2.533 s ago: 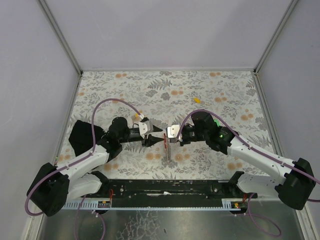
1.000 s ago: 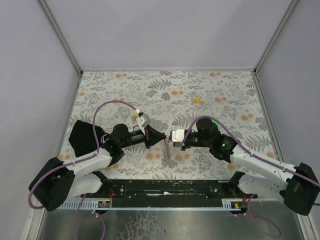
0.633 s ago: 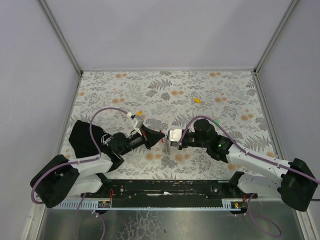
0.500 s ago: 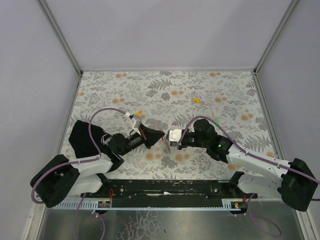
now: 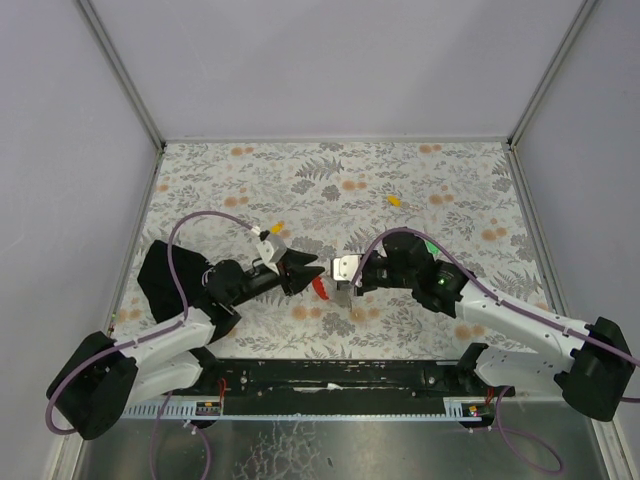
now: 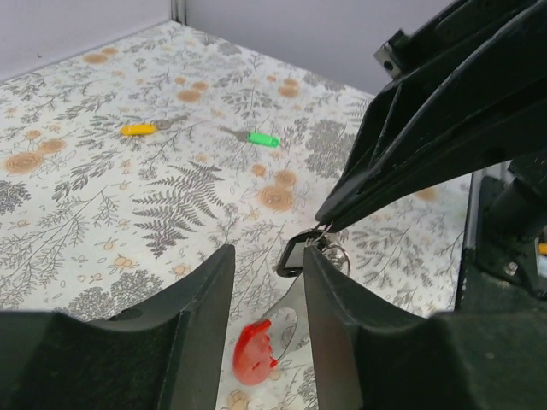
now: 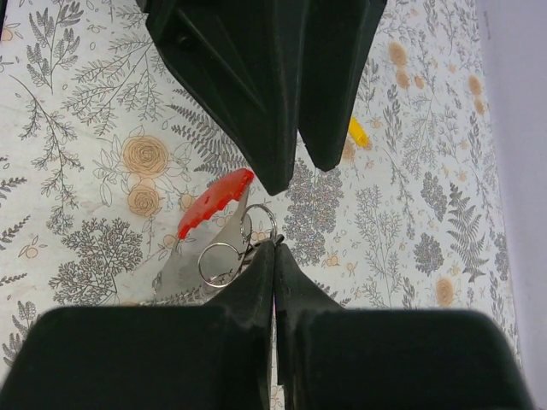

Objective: Put the keys on the keyring

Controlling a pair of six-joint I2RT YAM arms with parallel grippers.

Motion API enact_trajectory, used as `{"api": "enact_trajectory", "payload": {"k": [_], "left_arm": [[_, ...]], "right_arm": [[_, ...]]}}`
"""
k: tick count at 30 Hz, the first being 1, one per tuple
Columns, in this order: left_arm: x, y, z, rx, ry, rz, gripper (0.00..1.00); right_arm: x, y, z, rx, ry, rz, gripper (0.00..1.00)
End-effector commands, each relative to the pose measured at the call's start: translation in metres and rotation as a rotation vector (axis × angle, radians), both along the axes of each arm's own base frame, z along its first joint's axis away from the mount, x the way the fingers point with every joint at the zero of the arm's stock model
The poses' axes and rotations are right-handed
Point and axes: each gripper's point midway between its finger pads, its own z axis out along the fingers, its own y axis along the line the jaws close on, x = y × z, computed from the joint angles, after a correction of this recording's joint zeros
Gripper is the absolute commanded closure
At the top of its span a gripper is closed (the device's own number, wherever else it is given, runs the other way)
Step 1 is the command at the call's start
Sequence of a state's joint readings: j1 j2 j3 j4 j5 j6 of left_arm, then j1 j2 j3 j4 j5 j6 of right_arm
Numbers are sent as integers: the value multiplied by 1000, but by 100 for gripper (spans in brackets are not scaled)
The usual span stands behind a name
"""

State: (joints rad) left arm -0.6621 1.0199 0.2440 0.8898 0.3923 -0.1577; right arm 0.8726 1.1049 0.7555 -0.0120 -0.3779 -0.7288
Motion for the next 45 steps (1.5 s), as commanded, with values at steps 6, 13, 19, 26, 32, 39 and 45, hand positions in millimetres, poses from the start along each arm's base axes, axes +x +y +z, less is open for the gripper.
{"api": "enact_trajectory", "payload": {"k": [6,13,19,26,32,39,45], "left_arm": [[-10,-13,-5,134,-73,-188,59],[-15,-20,-10,171,-84,-263,56],[-8,-26,-12,216,-109,-288,55],[-10,-32,-17,244,-106,-355,69],[-12,-34,-20,260,-92,-385,87],[-5,-31,-17,247,-70,-324,100],[3,-26,-12,188,-24,-228,100]], "right_arm": [[1,7,25,2,-55,38,100],[-3,8,27,9,-47,58,100],[-4,8,27,6,-43,63,100],[-6,7,27,4,-39,67,100],[-6,6,27,7,-38,64,100],[-7,1,24,1,-36,42,100],[-3,-7,16,38,-52,-20,100]]}}
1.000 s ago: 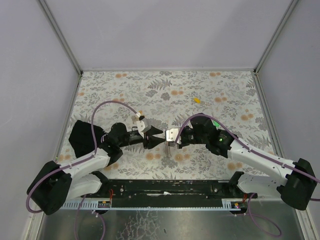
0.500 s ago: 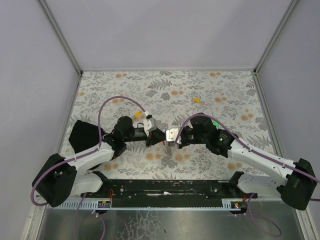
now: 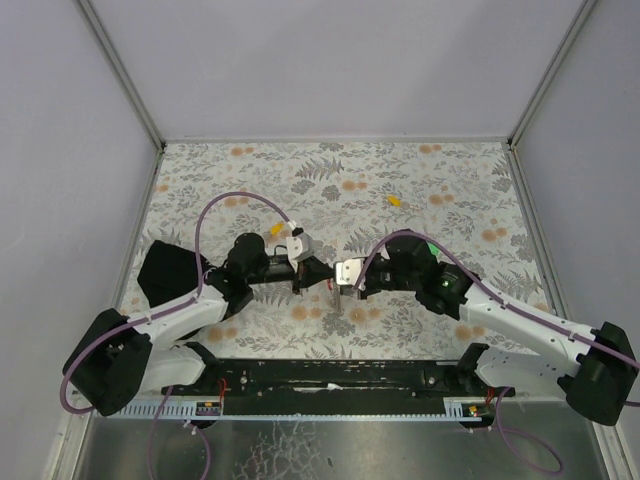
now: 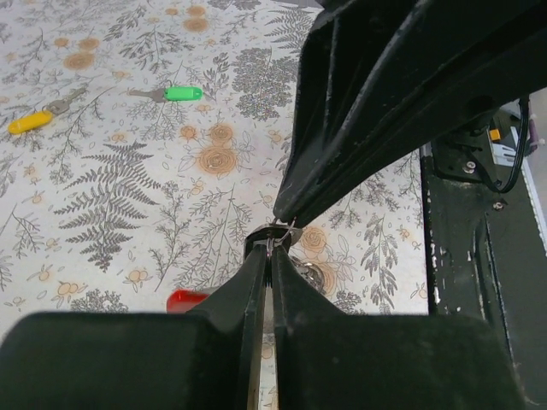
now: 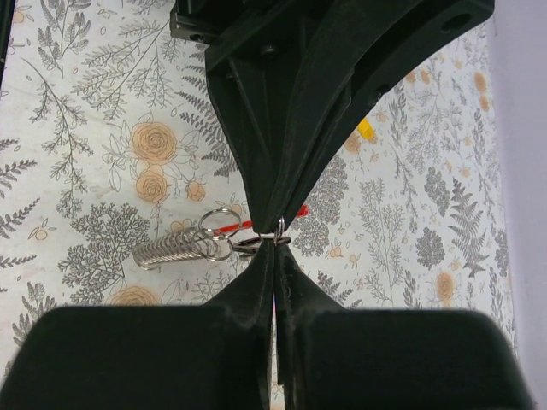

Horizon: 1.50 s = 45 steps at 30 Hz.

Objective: Put the keys on the keyring

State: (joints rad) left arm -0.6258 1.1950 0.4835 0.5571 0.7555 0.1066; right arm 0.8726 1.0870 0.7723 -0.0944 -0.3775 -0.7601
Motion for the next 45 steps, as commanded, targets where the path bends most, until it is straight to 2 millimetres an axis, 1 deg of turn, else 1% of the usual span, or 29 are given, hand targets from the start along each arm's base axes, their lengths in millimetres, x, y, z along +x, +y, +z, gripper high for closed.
{"api": "enact_trajectory", "payload": {"k": [1,6,8,14,19,25,32,35,39,40,43,45], "left_arm": [[15,6,12,-67,16,117,100],[17,8,18,-124,49,159,100],[18,7,21,-151,62,164,100],[24,8,20,-181,99,209,100],[29,12,28,-216,100,254,100],[28,17,42,-314,119,292,100],[30,20,50,-416,155,355,100],[30,20,51,-431,166,356,100],[30,21,44,-394,158,364,100],[30,22,42,-384,152,364,99],[24,24,37,-360,135,355,86],[23,29,35,-354,121,369,79]], "right_arm": [[2,-1,17,89,-55,-39,100],[0,-5,10,108,-43,-61,100],[-1,-5,7,111,-33,-60,100],[-5,-5,-4,110,-1,-63,100],[-7,-3,-10,121,22,-58,100],[-9,5,-10,144,37,-38,100],[-10,13,-10,153,44,-18,100],[-7,11,-11,147,36,-36,100],[2,5,-8,144,3,-90,100],[3,4,-6,145,-4,-100,100],[6,4,1,145,-18,-106,100],[7,5,5,141,-22,-99,100]]}}
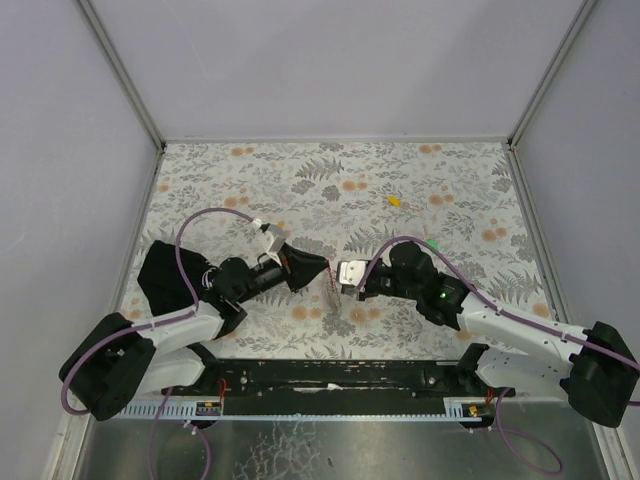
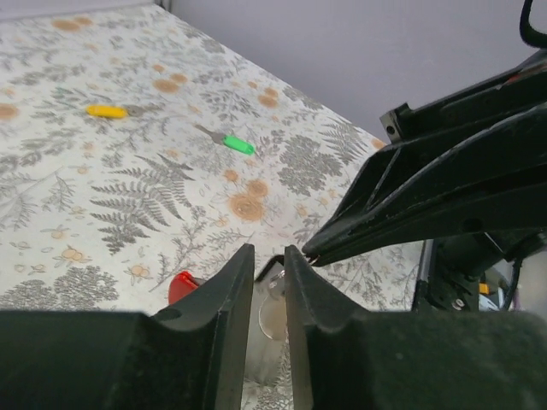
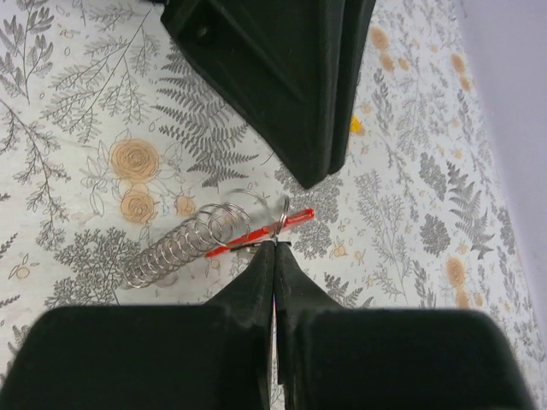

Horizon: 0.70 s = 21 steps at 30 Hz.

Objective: Put the keys on the keyring

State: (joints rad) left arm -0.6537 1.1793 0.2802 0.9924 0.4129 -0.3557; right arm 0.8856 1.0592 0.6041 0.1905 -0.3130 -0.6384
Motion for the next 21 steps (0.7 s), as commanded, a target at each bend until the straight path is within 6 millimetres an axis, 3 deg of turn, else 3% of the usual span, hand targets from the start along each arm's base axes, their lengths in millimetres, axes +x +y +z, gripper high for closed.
{"api": "enact_trajectory", "payload": {"k": [1,3,10,21], "left_arm": [[5,15,20,-28,-114,81,75],[5,19,18,-12,-119,99,68],[-1,27,5,25,-95,108,55],[2,30,-22,67,-10,132,50]], "right_arm": [[1,3,17,9,-18,-6,100],[2,4,19,6,-22,-3,100],[8,10,21,-5,-25,-2,100],[16,10,4,-28,-7,-44,100]]}}
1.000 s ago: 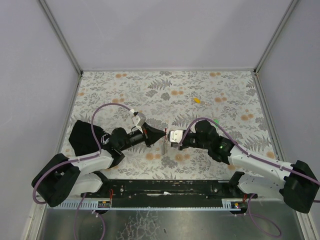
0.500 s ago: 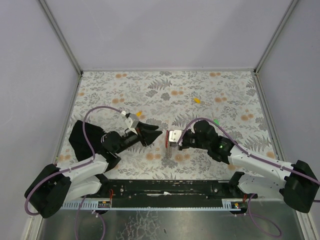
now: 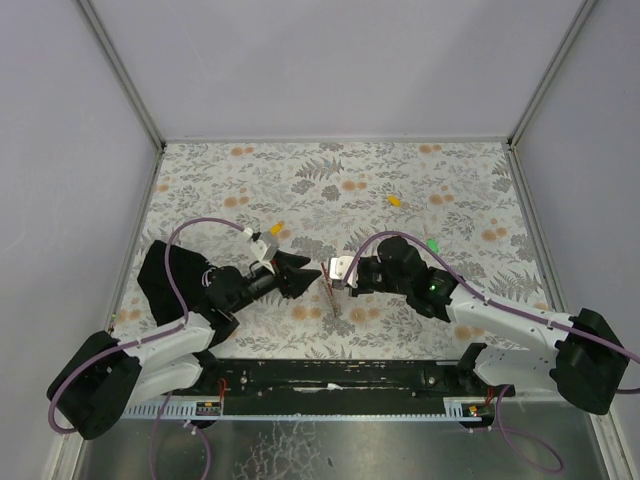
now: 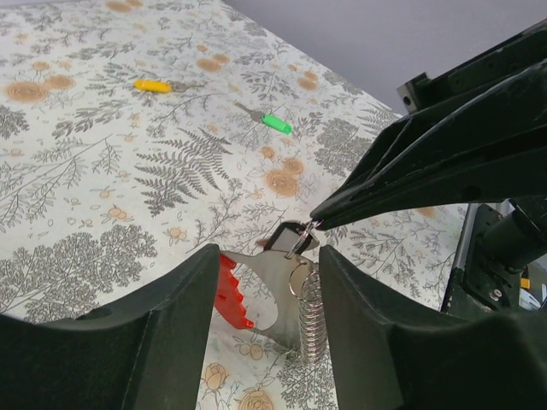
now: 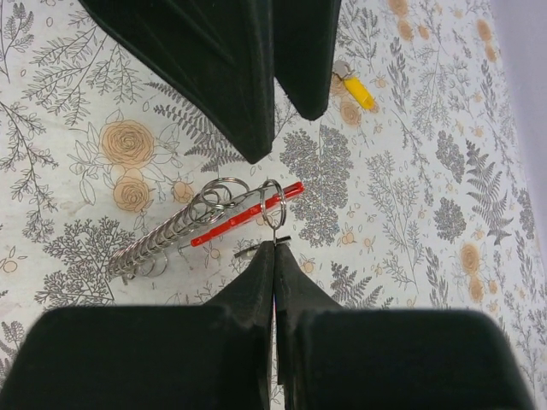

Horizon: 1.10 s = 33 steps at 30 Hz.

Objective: Put the keys on the keyring

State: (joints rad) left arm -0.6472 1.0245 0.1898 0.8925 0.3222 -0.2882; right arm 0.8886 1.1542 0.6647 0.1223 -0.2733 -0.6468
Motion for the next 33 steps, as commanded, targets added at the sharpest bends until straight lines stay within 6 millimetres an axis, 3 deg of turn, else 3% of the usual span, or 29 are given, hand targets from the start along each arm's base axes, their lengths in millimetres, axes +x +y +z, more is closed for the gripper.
{"api": "enact_trajectory", "payload": {"k": [1,14,23,33], "left_arm": [[6,3,-9,14,20,33,50],[19,17,-14,28,52,137,46],[32,42,-17,34,80,284,34],[37,59,-17,48,82,371,26]], "right_arm": [[8,6,22,58,-54,-22,100],[37,-19,-21,78,112,-256,100],[70,-41,-42,65,208,-448,100],[80,-22,-65,17,330,-460,100]]}}
